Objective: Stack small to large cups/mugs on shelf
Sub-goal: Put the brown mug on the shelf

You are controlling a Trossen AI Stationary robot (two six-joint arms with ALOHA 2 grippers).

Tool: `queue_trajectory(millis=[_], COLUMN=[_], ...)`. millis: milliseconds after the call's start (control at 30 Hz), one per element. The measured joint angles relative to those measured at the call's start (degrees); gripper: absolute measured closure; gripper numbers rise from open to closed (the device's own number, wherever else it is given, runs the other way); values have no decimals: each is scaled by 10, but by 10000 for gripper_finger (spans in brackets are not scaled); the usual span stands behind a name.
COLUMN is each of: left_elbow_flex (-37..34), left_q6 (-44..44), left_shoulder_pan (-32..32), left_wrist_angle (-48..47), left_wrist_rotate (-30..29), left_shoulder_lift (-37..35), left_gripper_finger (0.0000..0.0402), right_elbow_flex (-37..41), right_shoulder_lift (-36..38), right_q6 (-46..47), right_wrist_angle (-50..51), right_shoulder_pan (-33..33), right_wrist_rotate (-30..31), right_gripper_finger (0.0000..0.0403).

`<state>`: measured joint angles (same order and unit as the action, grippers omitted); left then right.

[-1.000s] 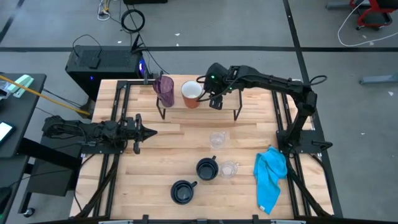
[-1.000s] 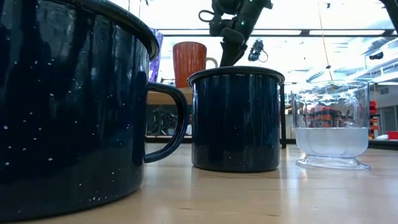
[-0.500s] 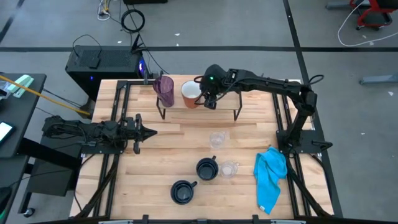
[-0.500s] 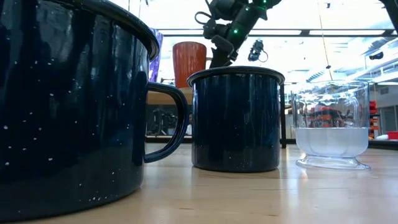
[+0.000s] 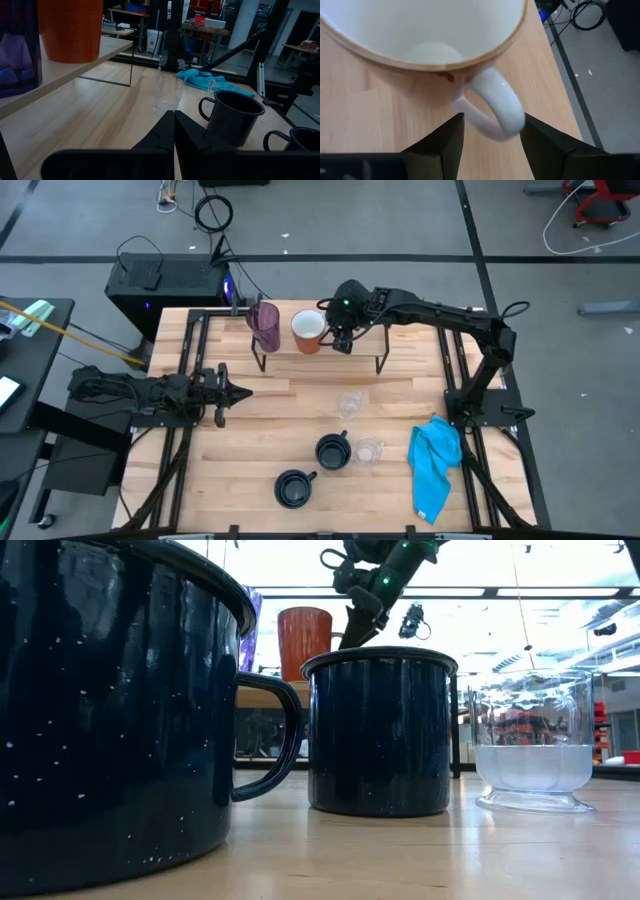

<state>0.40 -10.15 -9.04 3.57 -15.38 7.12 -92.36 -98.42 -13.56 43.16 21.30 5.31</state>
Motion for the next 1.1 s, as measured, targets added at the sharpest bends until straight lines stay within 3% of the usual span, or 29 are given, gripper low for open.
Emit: queue_trajectory(millis=[233,1100], left_elbow_flex=[0,0], left_q6=[-1,0], left_shoulder_pan=[0,0], left_wrist_angle=[0,0], left_wrist_rotate=[0,0], left_shoulder_lift=[0,0], left_gripper_finger=[383,387], right_elbow_flex=[0,0], right_shoulder_lift=[3,-2], right_q6=[9,-1], right_wrist_angle=[58,-28], right_shoulder_pan=[0,34], right_wrist_rotate=[-6,10], right_gripper_finger=[216,253])
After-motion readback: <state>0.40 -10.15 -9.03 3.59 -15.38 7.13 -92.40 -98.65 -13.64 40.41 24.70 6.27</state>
